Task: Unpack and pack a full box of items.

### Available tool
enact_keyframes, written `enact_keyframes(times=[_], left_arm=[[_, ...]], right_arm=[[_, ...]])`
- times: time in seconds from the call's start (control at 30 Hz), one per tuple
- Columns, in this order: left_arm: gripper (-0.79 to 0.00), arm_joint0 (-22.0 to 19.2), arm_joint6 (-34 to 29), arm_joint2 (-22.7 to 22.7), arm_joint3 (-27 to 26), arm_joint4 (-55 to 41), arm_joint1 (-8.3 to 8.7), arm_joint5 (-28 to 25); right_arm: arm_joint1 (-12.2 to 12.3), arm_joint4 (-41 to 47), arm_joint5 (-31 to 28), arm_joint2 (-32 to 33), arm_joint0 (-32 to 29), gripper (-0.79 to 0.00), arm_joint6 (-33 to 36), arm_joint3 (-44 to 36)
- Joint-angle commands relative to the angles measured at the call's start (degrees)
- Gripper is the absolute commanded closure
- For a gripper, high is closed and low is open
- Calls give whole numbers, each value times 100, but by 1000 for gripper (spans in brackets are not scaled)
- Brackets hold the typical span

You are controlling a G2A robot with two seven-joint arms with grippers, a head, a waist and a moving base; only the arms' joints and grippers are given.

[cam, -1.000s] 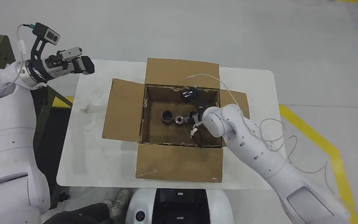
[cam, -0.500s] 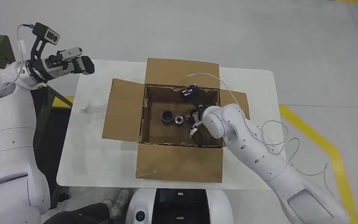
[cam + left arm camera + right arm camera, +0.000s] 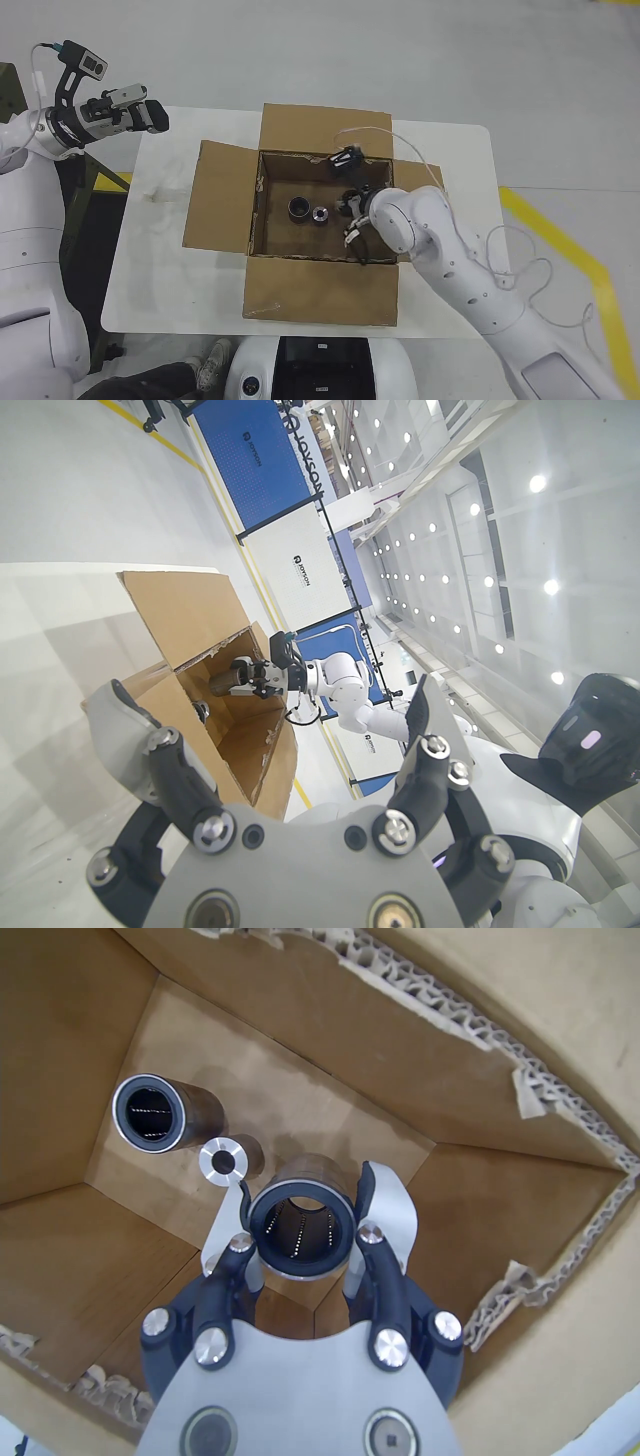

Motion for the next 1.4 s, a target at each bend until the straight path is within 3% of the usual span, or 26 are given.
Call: enact_keyframes(times=[0.0,0.53,0.87,1.37], left_arm=[[-785,0,0,0,0,0,0,0],[-785,0,0,0,0,0,0,0],[-785,0,0,0,0,0,0,0],[-785,0,0,0,0,0,0,0]], right_arm=[[4,19,21,86,-7,0,47,-96],[67,-202,-16,593,-298,0,238,-1338],[114,-341,65,966,-644,0,152,-1719],[116,-341,71,979,-660,0,151,-1737]])
